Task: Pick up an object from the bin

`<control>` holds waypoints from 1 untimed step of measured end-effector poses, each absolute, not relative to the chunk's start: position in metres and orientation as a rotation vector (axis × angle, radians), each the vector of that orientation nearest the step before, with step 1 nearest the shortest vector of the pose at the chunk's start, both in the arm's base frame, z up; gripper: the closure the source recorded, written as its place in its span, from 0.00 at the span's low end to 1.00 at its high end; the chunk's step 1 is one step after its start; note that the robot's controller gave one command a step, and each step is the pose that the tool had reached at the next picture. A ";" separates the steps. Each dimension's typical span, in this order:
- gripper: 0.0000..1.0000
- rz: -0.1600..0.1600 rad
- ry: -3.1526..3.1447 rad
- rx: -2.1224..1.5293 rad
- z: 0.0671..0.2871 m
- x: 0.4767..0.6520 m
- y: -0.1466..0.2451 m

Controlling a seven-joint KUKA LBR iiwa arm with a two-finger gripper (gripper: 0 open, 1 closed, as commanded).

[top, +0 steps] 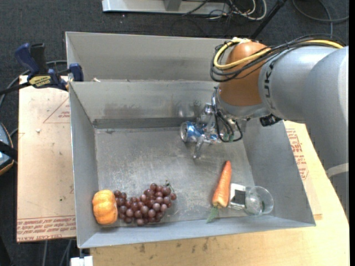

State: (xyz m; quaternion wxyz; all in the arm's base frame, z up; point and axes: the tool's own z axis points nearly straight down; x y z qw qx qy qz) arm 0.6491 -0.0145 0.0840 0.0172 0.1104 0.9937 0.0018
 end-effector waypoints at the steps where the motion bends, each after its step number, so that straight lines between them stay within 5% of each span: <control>1: 1.00 -0.005 3.098 0.106 0.087 0.654 -0.014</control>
Offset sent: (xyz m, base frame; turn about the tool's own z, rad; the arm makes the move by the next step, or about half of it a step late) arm 0.0000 0.0000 0.0000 0.0000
